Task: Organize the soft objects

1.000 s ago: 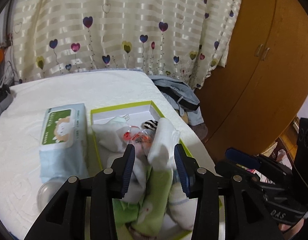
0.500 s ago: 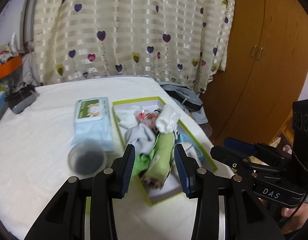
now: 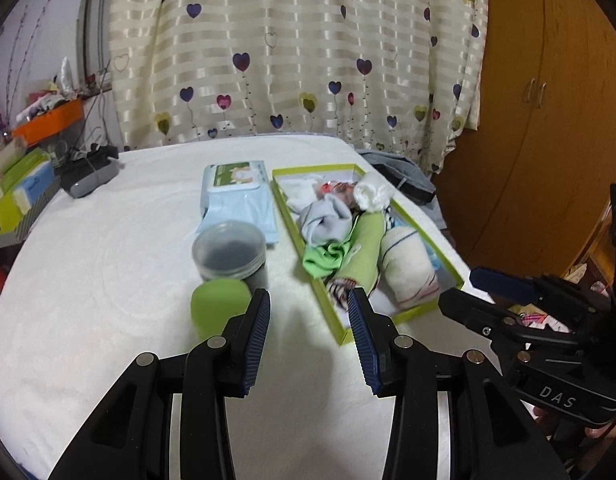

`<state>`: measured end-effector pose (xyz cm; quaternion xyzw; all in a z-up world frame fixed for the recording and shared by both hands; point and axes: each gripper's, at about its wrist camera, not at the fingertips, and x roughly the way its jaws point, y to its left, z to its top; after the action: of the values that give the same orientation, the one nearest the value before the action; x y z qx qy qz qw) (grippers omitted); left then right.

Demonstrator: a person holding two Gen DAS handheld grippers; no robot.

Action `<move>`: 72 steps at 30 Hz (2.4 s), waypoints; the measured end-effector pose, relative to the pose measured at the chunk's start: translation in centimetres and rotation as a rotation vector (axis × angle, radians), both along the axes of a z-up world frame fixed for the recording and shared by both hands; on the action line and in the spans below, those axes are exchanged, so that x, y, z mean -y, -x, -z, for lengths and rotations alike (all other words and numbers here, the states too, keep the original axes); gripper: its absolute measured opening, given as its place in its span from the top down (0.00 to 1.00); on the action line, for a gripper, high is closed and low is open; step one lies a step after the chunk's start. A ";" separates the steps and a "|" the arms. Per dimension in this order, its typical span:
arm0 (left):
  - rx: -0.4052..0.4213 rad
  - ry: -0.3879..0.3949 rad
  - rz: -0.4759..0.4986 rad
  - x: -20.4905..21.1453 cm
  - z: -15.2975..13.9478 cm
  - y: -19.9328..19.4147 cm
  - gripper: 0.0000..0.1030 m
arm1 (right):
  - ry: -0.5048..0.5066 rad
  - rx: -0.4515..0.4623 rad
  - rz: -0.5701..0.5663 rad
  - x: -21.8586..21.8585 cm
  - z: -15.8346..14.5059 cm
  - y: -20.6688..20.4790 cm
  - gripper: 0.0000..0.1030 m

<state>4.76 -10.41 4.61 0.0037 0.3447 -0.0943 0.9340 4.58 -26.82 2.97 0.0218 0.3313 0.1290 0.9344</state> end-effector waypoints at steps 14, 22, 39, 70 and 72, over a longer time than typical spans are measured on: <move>-0.026 0.020 -0.046 -1.4 1.8 1.3 0.62 | 0.051 -0.026 -0.053 -2.9 1.4 1.1 0.54; -0.042 0.011 -0.051 -1.4 2.8 1.2 0.62 | 0.059 -0.039 -0.046 -3.0 1.9 1.0 0.54; -0.077 -0.004 -0.062 -1.2 3.9 0.0 0.62 | 0.068 -0.078 -0.050 -3.3 2.9 -0.1 0.54; -0.097 -0.031 -0.049 -0.4 4.5 0.2 0.62 | 0.064 -0.084 -0.045 -3.0 3.2 -0.1 0.54; -0.098 -0.032 -0.047 -0.4 4.5 0.2 0.62 | 0.063 -0.085 -0.045 -2.9 3.2 -0.1 0.54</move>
<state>4.55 -10.05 0.10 0.0060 0.3913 -0.0668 0.9178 4.71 -23.96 -0.21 -0.0099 0.3748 0.1386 0.9166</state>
